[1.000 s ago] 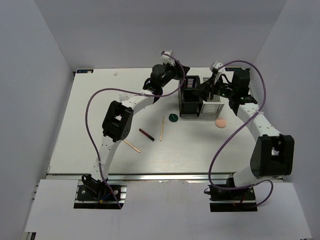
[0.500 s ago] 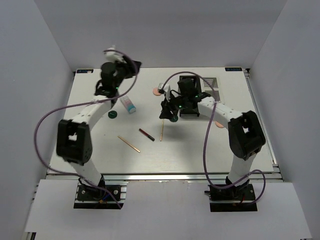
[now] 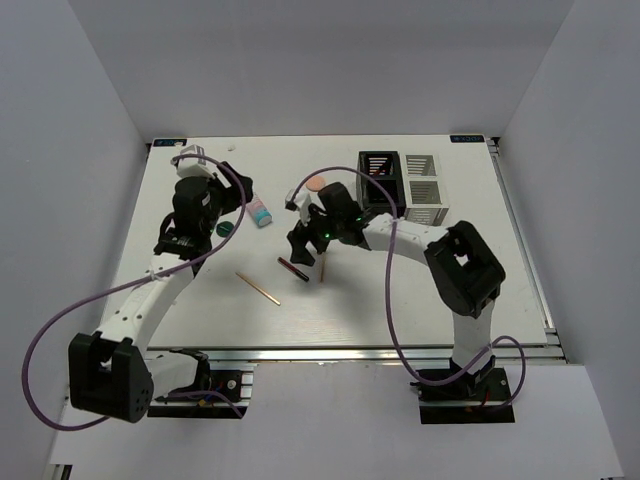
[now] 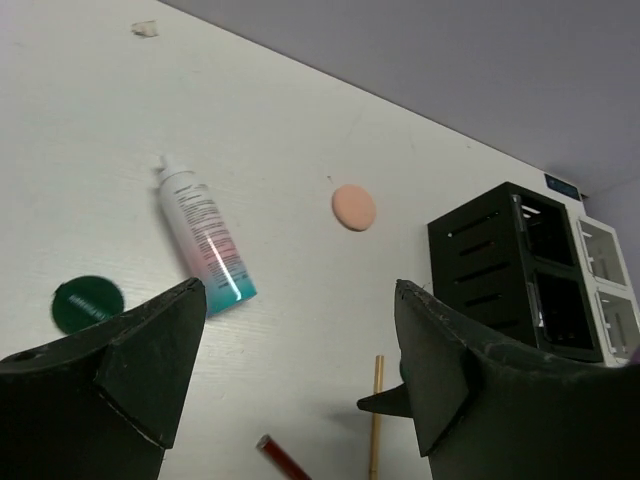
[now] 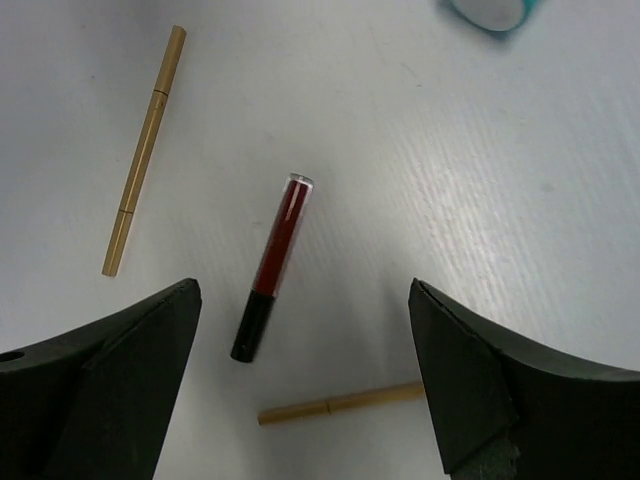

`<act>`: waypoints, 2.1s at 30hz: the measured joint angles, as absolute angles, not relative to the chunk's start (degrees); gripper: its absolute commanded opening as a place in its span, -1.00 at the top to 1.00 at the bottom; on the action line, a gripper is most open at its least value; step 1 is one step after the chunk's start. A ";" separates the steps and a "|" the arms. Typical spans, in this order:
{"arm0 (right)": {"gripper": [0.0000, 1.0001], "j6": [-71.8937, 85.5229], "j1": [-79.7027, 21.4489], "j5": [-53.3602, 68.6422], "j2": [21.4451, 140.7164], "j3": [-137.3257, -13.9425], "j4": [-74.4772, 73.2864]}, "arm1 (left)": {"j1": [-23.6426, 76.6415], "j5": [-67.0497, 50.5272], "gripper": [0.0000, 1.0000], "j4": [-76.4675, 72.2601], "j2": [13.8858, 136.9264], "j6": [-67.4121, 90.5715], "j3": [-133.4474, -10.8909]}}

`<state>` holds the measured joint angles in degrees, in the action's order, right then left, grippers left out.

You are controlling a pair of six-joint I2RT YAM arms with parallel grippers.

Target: Organize the makeup

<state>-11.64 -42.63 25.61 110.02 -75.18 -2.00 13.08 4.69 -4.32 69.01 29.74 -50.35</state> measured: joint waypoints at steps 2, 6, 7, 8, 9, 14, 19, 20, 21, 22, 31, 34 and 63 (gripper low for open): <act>-0.79 -10.72 -44.58 23.68 111.59 -75.18 -1.04 | 12.97 6.83 -0.73 -0.67 66.37 29.61 -49.91; -0.76 -9.32 -47.59 19.68 115.26 -76.40 -0.99 | 12.93 9.47 -0.76 3.27 62.72 29.63 -49.28; -0.70 -9.17 -48.07 18.70 116.49 -77.25 -1.15 | 12.93 10.00 -0.76 4.19 62.15 29.65 -49.19; -0.65 -9.13 -48.42 17.80 117.49 -78.00 -1.15 | 12.93 10.44 -0.77 4.99 61.82 29.69 -49.15; -0.61 -9.04 -48.80 16.82 118.50 -78.83 -1.28 | 12.93 10.85 -0.77 5.65 61.67 29.78 -49.12; -0.28 -9.39 -50.19 12.82 120.44 -80.64 -1.56 | 12.91 11.75 -0.78 8.23 61.67 29.98 -48.82; 0.01 -10.70 -51.13 9.85 120.44 -80.77 -1.65 | 12.91 11.90 -0.78 9.28 61.65 30.57 -47.86; 0.04 -11.07 -51.20 9.30 120.44 -80.73 -1.67 | 12.91 11.90 -0.78 9.28 61.60 30.76 -47.59; 0.12 -11.49 -51.35 8.86 120.44 -80.64 -1.69 | 12.86 11.92 -0.78 9.32 61.56 30.96 -47.33; 0.16 -12.16 -51.53 8.27 120.44 -80.38 -1.65 | 12.86 11.99 -0.78 9.54 61.54 31.11 -47.16; 0.48 -18.04 -52.45 5.39 118.89 -76.20 2.96 | 12.86 12.14 -0.78 9.63 61.28 32.45 -45.06; 0.70 -19.81 -52.62 4.62 118.37 -75.07 4.19 | 12.86 12.27 -0.78 9.91 61.25 33.58 -43.40; 1.00 -0.89 -23.81 32.77 108.84 -87.22 19.68 | 12.86 12.51 -0.64 11.07 60.69 53.74 -33.63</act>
